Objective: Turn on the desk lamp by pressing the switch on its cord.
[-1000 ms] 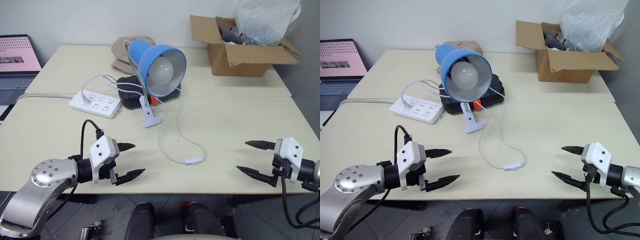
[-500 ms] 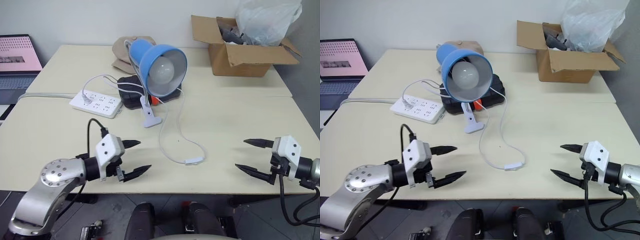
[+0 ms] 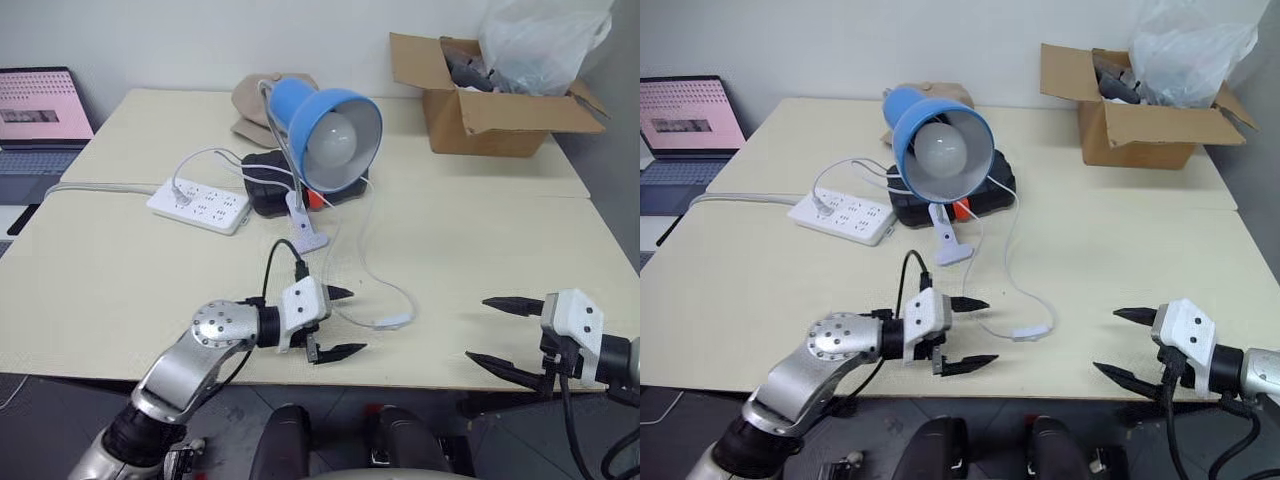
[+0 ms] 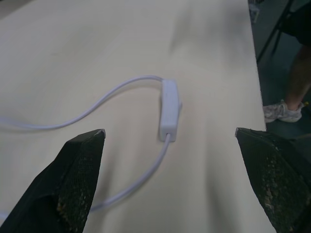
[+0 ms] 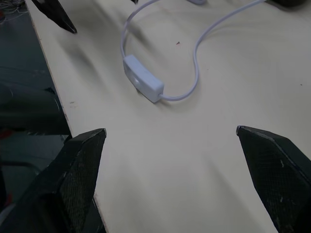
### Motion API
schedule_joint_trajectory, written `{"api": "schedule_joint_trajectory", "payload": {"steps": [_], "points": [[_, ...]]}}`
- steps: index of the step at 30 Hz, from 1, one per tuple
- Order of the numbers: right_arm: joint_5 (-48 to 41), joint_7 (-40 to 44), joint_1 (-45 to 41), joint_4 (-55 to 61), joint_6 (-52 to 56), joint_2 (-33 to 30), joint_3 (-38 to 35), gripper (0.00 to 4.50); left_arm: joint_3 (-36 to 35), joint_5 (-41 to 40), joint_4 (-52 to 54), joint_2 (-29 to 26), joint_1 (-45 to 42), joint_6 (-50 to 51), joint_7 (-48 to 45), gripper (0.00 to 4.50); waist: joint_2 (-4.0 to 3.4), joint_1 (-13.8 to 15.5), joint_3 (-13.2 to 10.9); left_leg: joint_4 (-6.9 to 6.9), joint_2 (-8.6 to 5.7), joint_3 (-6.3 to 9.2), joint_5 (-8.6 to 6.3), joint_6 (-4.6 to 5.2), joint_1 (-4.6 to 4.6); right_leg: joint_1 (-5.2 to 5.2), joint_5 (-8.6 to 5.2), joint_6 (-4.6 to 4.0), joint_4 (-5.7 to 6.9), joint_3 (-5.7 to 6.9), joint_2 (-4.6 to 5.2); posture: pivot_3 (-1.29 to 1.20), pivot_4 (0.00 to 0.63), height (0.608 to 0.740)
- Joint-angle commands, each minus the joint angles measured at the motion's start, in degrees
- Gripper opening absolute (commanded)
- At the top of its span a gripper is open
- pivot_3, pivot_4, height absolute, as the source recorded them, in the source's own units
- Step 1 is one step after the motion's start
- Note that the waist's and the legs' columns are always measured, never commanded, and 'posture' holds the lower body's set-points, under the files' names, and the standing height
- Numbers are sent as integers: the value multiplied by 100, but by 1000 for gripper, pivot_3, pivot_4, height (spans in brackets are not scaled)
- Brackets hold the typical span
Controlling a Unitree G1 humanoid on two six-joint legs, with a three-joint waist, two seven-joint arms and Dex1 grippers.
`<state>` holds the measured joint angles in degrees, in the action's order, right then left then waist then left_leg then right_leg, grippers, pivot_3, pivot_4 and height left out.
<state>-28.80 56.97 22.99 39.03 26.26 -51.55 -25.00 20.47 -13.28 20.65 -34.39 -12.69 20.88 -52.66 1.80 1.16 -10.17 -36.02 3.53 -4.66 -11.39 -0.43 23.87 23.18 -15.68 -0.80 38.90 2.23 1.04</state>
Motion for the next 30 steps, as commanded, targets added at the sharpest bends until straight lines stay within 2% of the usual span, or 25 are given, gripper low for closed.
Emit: {"api": "schedule_joint_trajectory", "payload": {"steps": [1, 9, 16, 20, 23, 30], "points": [[-233, -121, 223, 536, 331, 2, -444, 4500, 394, 450, -624, 278, -365, -562, -113, 4476, -2, 7, 1, 1, 0, 1, 0, 0, 1, 1, 0, 0, 0, 0, 0, 0, 150, 740], [-506, -274, 465, 1082, 811, 28, -890, 4500, 721, 930, -1666, 965, -785, -1201, -47, 4476, 2, 12, 3, 0, -1, 4, 0, 1, 2, 0, 0, 0, 2, 4, -2, 0, 150, 740], [-691, -389, 475, 1323, 1109, 13, -1105, 4500, 759, 1112, -2068, 1180, -905, -1486, -140, 4476, 2, -1, 3, -1, -1, 7, 0, 1, 3, 0, 1, 1, 2, 5, -3, 0, 150, 740], [-746, -454, 438, 1368, 1214, -13, -1171, 4500, 753, 1224, -2314, 1255, -980, -1656, -138, 3888, 3, 5, 3, -2, -3, 8, 1, 1, 3, -1, 1, 3, 2, 6, -3, 0, 150, 740], [-760, -494, 411, 1391, 1258, -20, -1170, 4500, 738, 1262, -2444, 1320, -1025, -1722, -143, 3085, 3, 4, 4, -4, -3, 7, 1, 1, 3, -2, 4, 7, 2, 4, -3, 0, 150, 740], [-754, -600, 382, 1468, 1305, 6, -1114, 4500, 726, 1325, -2642, 1425, -1112, -1846, -177, 1689, 3, 4, 4, -5, -4, 8, 1, 2, 3, -2, 5, 9, 2, 5, -3, 0, 150, 740]]}}
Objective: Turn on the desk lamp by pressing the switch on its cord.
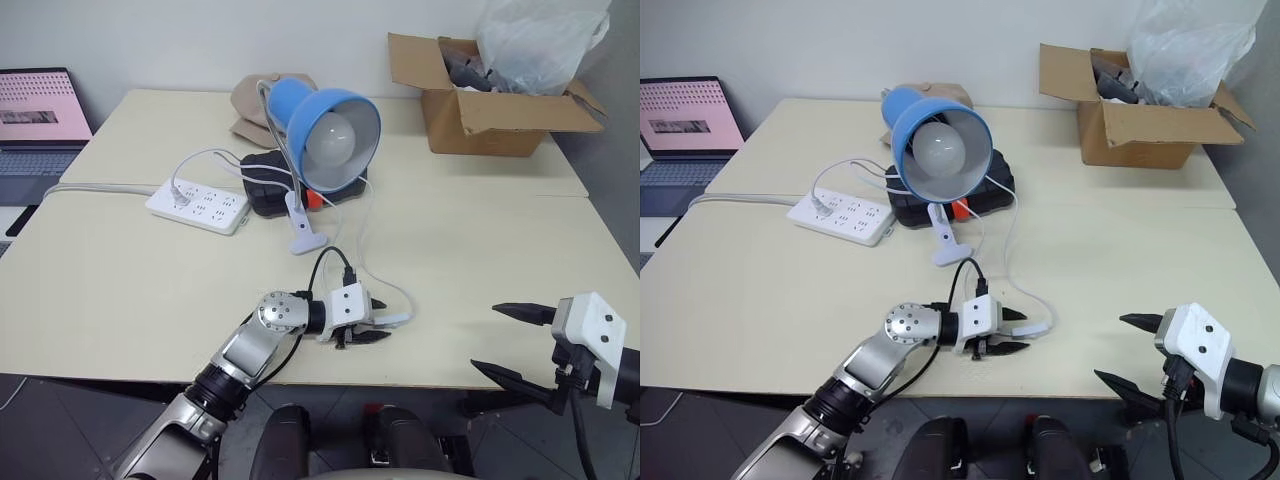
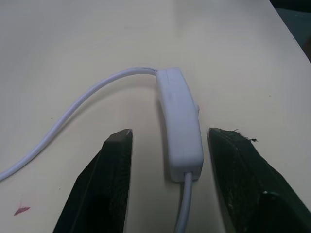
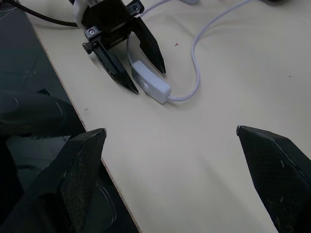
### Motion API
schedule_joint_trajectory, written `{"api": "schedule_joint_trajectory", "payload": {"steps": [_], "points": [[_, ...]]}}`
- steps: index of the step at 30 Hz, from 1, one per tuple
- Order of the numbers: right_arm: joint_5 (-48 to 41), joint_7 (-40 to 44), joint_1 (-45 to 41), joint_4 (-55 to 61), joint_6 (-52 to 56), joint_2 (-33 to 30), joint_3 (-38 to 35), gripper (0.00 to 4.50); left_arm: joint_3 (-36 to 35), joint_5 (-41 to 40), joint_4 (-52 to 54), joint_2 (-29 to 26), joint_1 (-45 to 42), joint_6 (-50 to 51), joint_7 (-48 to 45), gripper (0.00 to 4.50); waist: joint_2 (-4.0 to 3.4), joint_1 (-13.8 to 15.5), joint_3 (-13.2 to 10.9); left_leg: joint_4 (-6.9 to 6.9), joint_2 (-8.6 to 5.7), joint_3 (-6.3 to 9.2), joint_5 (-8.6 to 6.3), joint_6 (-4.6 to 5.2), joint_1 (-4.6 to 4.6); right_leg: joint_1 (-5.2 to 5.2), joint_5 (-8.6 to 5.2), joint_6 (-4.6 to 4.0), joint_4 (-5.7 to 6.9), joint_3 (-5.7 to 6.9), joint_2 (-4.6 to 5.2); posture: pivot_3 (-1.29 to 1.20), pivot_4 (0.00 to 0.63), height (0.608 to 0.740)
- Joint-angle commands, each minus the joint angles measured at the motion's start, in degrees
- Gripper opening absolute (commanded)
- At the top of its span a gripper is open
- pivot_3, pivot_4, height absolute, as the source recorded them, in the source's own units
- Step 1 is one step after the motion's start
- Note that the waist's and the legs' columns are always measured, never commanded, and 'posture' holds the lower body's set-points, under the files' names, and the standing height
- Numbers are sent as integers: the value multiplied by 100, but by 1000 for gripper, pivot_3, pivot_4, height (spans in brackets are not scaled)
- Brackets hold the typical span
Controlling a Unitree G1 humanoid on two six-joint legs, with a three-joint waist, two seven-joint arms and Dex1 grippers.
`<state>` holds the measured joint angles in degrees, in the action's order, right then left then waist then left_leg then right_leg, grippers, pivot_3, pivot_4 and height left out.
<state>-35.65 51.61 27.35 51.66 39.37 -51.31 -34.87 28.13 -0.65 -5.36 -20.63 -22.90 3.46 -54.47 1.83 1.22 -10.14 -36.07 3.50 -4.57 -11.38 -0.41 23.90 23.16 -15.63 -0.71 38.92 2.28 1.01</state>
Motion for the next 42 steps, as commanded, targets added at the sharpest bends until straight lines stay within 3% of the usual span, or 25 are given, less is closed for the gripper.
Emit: {"api": "schedule_joint_trajectory", "payload": {"steps": [1, 4, 7, 18, 28, 30, 36, 42], "points": [[-63, -82, -64, 206, -11, -17, -109, 4500, -43, 67, -60, 61, -101, -116, -2, 1443, 0, -2, 0, 0, 0, 0, 0, 0, 0, 0, 0, 0, 0, 0, 0, 0, 150, 740], [-49, -135, -168, 169, -35, -40, -12, 4500, -74, 68, -112, 78, -140, -147, -34, 795, 0, -2, 0, 0, -1, 0, 0, 0, 0, 0, 0, 0, 0, 0, 0, 0, 150, 740], [-13, -152, -354, 97, -96, -86, 114, 4500, -146, 39, -21, -8, -143, -125, -84, 462, 0, -6, 0, 0, 0, 0, 0, 0, 0, 0, 1, 1, 0, 0, 0, 0, 150, 740], [96, -278, -1782, -559, -133, -342, 1239, 4500, -586, -242, 633, -426, 24, 417, -187, 459, 7, -94, -4, 1, 1, 1, 0, 0, 2, 1, 1, 1, 0, -2, -3, 0, 150, 740], [390, -313, -2207, -837, -384, -241, 2016, 4500, -656, 170, 417, -513, 119, 568, 353, 459, 7, -104, -4, 1, 3, -1, 0, 0, 4, 3, 1, 2, -2, -2, -3, 0, 150, 740], [388, -312, -2172, -826, -408, -235, 2005, 4500, -679, 127, 436, -527, 121, 591, 302, 1159, 7, -103, -4, 1, 3, -1, 0, 0, 4, 3, 1, 2, -1, -2, -3, 0, 150, 740], [335, -274, -2077, -779, -418, -221, 1991, 4500, -760, -14, 579, -704, 87, 571, 28, 2104, 6, -103, -4, 2, 5, -2, 0, 0, 3, 3, 1, 2, 0, -3, -4, 0, 150, 740], [350, -286, -1970, -719, -472, -201, 2034, 4500, -848, -25, 577, -819, 78, 583, -29, 2104, 6, -106, -4, 1, 6, -3, 0, 0, 3, 3, 1, 2, 0, -3, -4, 0, 150, 740]]}}
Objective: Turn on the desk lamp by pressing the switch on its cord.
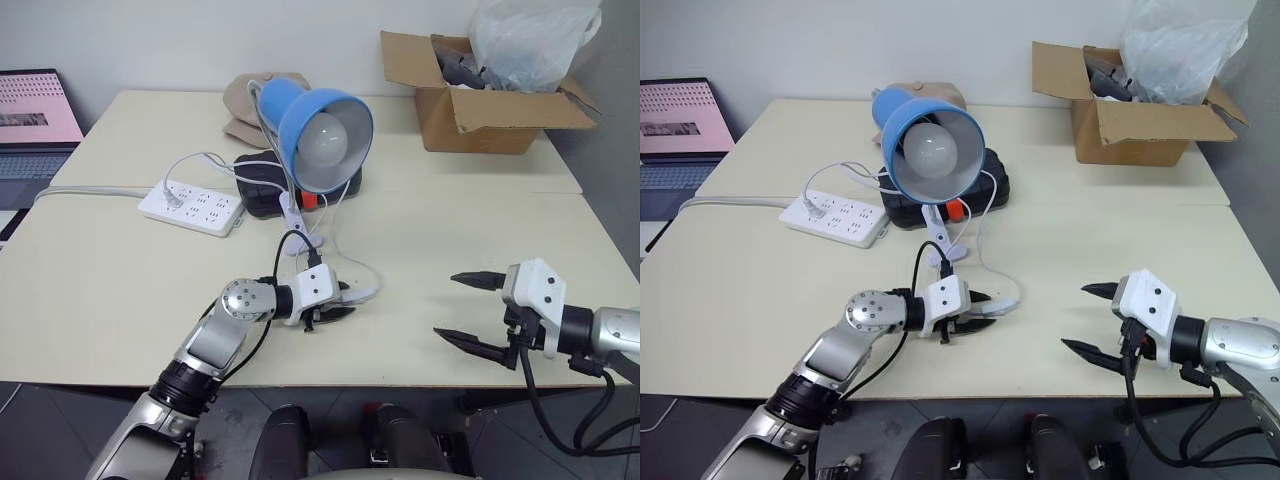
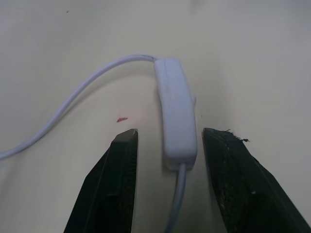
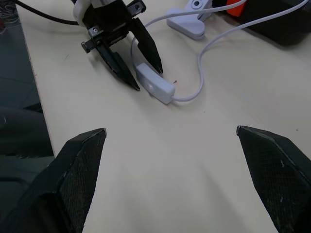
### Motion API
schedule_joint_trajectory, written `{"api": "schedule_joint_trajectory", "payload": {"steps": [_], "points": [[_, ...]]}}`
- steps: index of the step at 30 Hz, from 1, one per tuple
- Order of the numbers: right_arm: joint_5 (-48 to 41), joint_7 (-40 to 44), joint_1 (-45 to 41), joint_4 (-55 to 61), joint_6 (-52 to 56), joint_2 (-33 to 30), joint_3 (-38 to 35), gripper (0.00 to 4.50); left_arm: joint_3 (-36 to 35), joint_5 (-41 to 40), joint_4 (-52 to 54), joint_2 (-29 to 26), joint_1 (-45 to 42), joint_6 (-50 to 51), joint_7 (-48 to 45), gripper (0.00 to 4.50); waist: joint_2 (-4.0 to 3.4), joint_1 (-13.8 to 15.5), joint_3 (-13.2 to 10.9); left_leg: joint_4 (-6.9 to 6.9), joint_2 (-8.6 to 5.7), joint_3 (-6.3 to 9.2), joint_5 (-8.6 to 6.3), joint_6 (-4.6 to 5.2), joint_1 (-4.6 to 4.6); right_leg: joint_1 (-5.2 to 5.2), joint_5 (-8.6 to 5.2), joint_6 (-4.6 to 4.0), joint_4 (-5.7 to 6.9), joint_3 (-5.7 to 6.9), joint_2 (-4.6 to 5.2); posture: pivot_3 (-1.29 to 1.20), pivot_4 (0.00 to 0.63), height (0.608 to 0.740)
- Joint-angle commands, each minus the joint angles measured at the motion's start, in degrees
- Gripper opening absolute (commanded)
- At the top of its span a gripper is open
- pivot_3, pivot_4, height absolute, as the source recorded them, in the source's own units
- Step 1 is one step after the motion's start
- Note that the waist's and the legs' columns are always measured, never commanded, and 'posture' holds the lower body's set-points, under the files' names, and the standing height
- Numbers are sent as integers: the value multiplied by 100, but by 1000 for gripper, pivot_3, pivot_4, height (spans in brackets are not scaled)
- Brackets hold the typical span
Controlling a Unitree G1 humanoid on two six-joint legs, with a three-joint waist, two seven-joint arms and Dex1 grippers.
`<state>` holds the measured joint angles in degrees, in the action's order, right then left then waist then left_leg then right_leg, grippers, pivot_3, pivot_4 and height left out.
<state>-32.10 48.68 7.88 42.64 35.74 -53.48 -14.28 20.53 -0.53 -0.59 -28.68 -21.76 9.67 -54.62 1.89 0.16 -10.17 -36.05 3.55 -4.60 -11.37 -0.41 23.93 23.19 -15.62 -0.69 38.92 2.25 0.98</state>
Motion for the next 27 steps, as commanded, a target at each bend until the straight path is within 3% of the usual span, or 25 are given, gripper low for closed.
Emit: {"api": "schedule_joint_trajectory", "payload": {"steps": [1, 12, 20, 27], "points": [[0, 2, -22, 187, -115, 16, -11, 4500, -81, -12, 61, 3, -45, -58, 13, 2104, 0, 0, 0, -1, 0, 0, 0, 0, 0, 0, 0, 0, 0, 0, 0, 0, 150, 740], [17, -23, -58, 206, -107, -20, 39, 4500, 16, 96, -71, 252, -125, -87, 143, 2104, 0, 4, 0, -1, -1, 0, 0, 0, 1, 0, 1, 2, 0, -1, 0, 0, 150, 740], [35, 51, -204, 83, -144, -93, 8, 4500, -10, 103, -182, 161, -194, -228, 15, 492, 0, 3, 0, -1, -1, 0, 0, 0, -1, 0, 1, 2, 3, 0, 0, 0, 150, 740], [-15, -56, -606, 94, 109, -108, 302, 4500, -23, -121, 110, 137, -177, -97, -260, 420, 0, -5, 0, -1, -1, -2, 0, 0, 0, 0, 1, 1, 1, -2, 0, 0, 150, 740]]}}
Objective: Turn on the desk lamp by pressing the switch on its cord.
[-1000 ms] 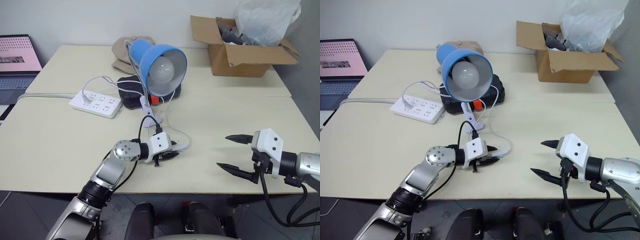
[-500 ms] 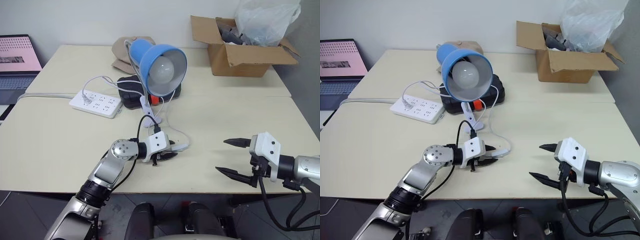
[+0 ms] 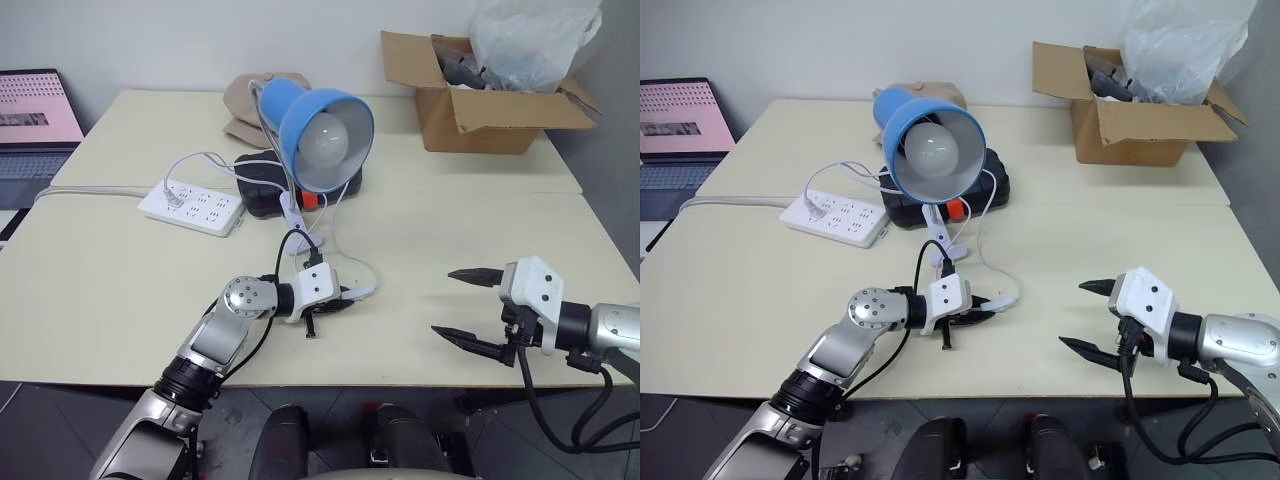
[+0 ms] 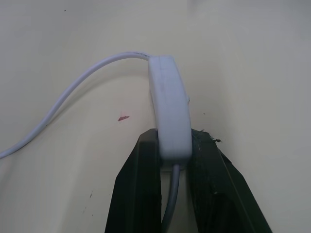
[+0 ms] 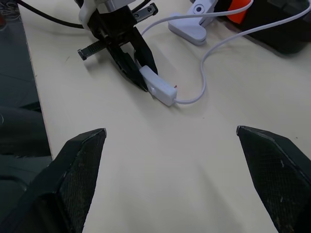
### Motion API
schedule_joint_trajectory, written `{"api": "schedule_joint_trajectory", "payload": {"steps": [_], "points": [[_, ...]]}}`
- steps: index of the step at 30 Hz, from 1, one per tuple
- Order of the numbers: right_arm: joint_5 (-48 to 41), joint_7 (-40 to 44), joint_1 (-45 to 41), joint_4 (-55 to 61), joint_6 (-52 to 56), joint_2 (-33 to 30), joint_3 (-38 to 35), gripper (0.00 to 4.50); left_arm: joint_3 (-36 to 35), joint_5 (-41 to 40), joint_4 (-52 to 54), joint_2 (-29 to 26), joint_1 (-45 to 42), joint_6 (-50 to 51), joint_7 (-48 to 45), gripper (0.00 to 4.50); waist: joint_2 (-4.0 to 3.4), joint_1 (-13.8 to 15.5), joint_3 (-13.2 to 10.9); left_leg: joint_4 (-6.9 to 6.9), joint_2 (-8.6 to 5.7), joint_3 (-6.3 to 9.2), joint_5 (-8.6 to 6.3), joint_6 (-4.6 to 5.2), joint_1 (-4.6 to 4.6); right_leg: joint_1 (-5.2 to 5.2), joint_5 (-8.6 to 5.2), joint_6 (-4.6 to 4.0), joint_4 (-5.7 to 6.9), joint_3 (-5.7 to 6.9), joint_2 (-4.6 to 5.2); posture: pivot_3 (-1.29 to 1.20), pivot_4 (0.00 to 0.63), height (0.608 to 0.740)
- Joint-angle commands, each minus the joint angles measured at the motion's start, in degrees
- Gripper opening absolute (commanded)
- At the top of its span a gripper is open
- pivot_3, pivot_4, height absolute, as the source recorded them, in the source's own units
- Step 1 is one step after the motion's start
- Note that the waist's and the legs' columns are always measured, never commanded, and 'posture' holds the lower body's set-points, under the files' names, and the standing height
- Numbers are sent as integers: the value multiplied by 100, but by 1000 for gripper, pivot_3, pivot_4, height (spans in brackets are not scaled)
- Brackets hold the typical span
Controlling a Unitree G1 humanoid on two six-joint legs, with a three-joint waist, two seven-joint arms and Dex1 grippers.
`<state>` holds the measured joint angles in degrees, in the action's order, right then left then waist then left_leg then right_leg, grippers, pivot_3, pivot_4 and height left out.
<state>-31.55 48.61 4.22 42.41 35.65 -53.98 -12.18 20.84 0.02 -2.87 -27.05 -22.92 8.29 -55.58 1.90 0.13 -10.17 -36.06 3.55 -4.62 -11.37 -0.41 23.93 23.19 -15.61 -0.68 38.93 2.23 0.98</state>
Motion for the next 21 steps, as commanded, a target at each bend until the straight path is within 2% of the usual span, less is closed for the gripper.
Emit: {"api": "schedule_joint_trajectory", "payload": {"steps": [1, 6, 11, 14, 18, 21], "points": [[-101, -62, -375, 130, 200, -71, 184, 4500, -70, -262, 455, -57, -69, 118, -266, 420, 0, -3, 0, 0, 0, 0, 0, 0, 0, 1, 0, 0, 0, 0, 0, 0, 150, 740], [-268, -109, -1130, 84, 646, -30, 662, 4500, -280, -747, 812, -132, -189, 702, -554, 420, 0, -17, 0, -1, 1, 1, 0, 0, -1, 2, 0, 0, 3, 1, 0, 0, 150, 740], [-251, 26, -2507, -443, 1069, 344, 1695, 4500, -751, -1515, 932, -175, -398, 1749, -678, 420, 2, -54, -2, -3, 3, 1, 1, 1, -1, 3, 0, 0, 5, 0, -2, 0, 150, 740], [-210, 111, -2907, -665, 1149, 491, 1994, 4500, -704, -1554, 1021, -267, -384, 1839, -714, 420, 2, -42, -2, 0, 2, 2, 1, 0, 0, 3, -1, -2, 4, 0, -4, 0, 150, 740], [191, 409, -3543, -1125, 1059, 740, 2848, 4500, -633, -1416, 1057, -332, -350, 1672, -609, 420, 2, -33, -2, 1, 2, -6, 0, 0, 9, 9, -3, -4, -2, -4, -2, 0, 150, 740], [435, 558, -3845, -1433, 957, 924, 3201, 4500, -606, -1403, 1137, -352, -306, 1629, -598, 420, 2, -30, -2, 0, 3, -6, 0, 0, 9, 9, -3, -4, 0, -3, -2, 0, 150, 740]]}}
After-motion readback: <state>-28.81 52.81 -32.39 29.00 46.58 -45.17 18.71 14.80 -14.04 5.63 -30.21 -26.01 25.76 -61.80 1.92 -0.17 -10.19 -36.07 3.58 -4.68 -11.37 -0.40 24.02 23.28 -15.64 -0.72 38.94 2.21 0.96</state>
